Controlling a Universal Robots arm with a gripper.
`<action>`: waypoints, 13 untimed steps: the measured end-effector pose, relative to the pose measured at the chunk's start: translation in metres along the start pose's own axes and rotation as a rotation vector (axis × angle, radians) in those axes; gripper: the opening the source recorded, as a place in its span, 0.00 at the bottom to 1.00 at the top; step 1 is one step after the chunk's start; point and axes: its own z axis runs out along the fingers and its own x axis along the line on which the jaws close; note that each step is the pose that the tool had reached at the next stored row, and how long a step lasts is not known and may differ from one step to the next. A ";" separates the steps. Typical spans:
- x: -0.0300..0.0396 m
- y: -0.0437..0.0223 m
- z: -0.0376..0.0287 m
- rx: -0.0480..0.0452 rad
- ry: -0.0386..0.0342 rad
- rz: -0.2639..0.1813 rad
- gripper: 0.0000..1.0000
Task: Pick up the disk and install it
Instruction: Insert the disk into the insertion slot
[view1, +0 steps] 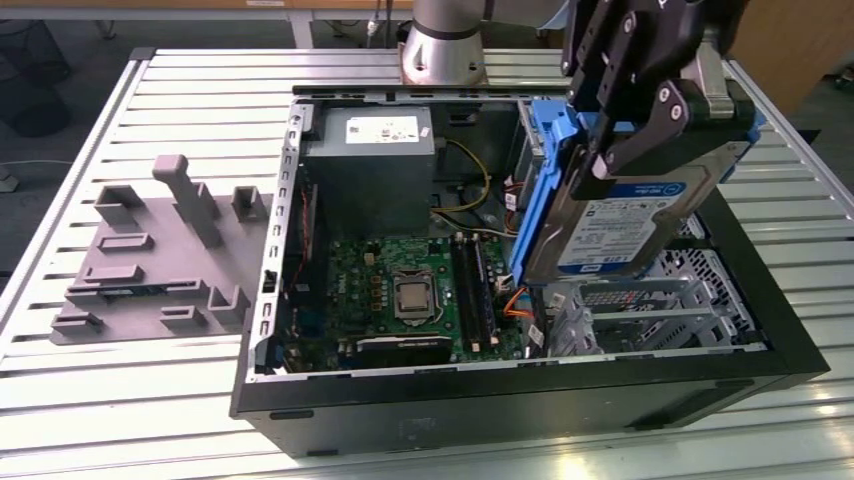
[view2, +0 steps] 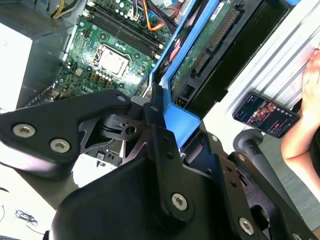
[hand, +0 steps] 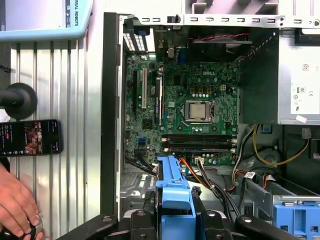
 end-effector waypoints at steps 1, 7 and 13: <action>0.0018 -0.0002 0.0001 0.0000 0.0000 0.000 0.37; 0.0058 -0.0096 0.0019 -0.0001 -0.0001 0.000 0.37; 0.0059 -0.0099 0.0019 -0.0002 0.0001 0.000 0.37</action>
